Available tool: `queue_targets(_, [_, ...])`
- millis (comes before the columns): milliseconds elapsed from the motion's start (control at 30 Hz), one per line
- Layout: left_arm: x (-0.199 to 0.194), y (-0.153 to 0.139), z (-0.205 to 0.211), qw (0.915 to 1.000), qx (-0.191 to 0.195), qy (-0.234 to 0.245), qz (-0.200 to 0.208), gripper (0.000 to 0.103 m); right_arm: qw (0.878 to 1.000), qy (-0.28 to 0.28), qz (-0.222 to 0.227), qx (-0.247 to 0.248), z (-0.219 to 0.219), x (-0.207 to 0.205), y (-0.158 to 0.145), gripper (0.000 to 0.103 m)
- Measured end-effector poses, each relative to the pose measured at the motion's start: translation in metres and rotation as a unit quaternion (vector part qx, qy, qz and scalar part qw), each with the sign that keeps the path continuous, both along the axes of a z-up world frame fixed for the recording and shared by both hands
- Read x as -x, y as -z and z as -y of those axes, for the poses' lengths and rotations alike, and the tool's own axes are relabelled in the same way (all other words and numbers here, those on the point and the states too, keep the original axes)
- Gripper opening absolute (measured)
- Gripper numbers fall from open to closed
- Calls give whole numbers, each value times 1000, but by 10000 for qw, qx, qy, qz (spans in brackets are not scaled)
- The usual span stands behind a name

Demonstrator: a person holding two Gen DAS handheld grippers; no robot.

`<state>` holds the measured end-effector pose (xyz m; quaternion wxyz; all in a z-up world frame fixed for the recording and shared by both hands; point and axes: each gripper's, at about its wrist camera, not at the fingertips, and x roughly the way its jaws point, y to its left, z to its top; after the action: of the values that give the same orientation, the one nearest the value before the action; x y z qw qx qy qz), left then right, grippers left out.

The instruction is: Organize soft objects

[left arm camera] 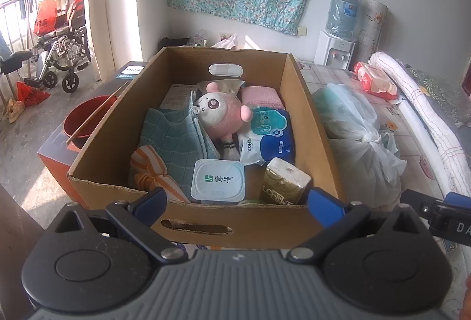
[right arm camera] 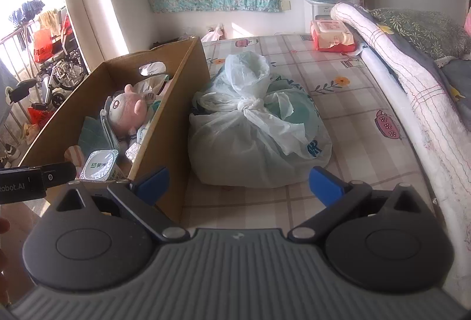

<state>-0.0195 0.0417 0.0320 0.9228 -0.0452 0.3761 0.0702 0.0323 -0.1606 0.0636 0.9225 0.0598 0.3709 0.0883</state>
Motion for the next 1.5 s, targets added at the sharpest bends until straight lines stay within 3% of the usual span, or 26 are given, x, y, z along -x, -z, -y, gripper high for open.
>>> queue_targets(400, [1,1,3,9997,166,-8,-165,103,9996,-185,-194,-131,-4,-3,-1,102])
queue_targets(700, [2,3,7,9993,151,85,-320,102,9983,-511,-277,-77,-19,-3,-1,102])
queue_targets(1500, [0,7,4,9986,-20,98,-515,102,9977,-576,-345,-56,-31,-5,1,102])
